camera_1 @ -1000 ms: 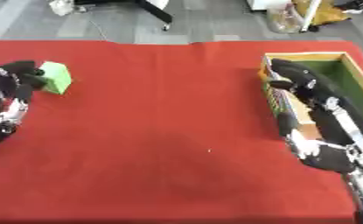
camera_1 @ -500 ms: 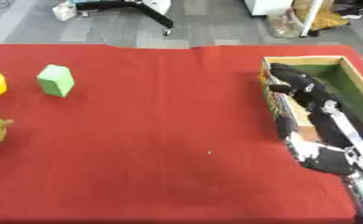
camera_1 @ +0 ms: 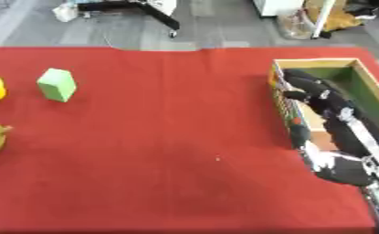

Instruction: Pick up the objects with one hand, pass them to the other hand, and then place them into the box on the other side of the table.

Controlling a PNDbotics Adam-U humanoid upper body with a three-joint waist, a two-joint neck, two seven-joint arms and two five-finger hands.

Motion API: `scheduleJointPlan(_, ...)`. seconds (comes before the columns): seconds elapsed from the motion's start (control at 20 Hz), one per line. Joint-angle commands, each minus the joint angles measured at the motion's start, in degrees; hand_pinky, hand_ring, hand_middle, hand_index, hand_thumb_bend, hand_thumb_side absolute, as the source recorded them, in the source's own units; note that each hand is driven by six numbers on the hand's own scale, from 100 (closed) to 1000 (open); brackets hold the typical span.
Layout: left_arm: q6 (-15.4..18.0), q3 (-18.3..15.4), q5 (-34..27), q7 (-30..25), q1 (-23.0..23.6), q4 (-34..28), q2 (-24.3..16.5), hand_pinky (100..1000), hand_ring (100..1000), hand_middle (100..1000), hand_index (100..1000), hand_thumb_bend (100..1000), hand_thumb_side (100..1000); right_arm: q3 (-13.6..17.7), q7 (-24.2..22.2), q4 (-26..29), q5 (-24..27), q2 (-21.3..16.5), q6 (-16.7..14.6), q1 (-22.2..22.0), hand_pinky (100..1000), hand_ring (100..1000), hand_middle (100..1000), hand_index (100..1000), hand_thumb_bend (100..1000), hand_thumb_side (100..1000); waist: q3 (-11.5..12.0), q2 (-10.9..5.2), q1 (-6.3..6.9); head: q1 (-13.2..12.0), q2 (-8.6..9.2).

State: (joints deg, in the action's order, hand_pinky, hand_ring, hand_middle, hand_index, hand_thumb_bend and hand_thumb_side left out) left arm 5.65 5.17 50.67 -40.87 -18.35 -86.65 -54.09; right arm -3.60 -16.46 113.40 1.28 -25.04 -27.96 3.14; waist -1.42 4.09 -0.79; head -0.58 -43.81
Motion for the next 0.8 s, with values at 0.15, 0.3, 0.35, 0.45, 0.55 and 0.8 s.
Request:
scheduleJointPlan(0.15,1.0,0.6,2.4,1.5,-1.6,5.5,0.8,812,761,754,887,446,436,0.1,-0.3,1.2,0.1,-1.3,0.0,0.5,890,995,962,933,100,460,-0.2,-1.24,0.86,-0.2,-0.31)
scheduleJointPlan(0.3,0.8,0.5,1.8,4.1,-1.7,7.6,2.3,803,751,754,886,390,375,0.2,-0.3,1.2,0.2,-1.2,0.0,0.5,890,995,963,933,100,461,-0.2,-1.21,0.84,-0.2,-0.31)
scheduleJointPlan(0.35,0.5,0.4,1.5,5.9,-1.6,8.2,2.9,802,749,757,889,372,363,0.2,-0.3,1.2,0.1,-1.2,0.1,0.5,890,996,963,933,100,461,-0.2,-1.20,0.84,-0.2,-0.31)
scheduleJointPlan(0.45,0.0,0.5,1.1,9.9,-1.4,9.5,3.9,800,749,765,894,352,328,0.1,-0.4,1.2,0.1,-1.1,0.1,0.5,890,996,963,933,100,460,-0.3,-1.18,0.82,-0.2,-0.31)
scheduleJointPlan(0.55,-0.3,0.7,0.9,13.6,-1.1,10.8,4.8,797,745,772,898,332,284,0.1,-0.4,1.2,0.1,-1.1,0.1,0.4,891,995,963,933,100,461,-0.3,-1.17,0.78,-0.2,-0.31)
scheduleJointPlan(0.8,-0.3,1.2,-1.5,21.2,0.1,13.3,7.3,702,620,632,816,179,238,0.1,-0.5,1.2,0.1,-1.0,0.2,0.5,891,996,963,933,100,460,-0.3,-1.11,0.73,-0.1,-0.31)
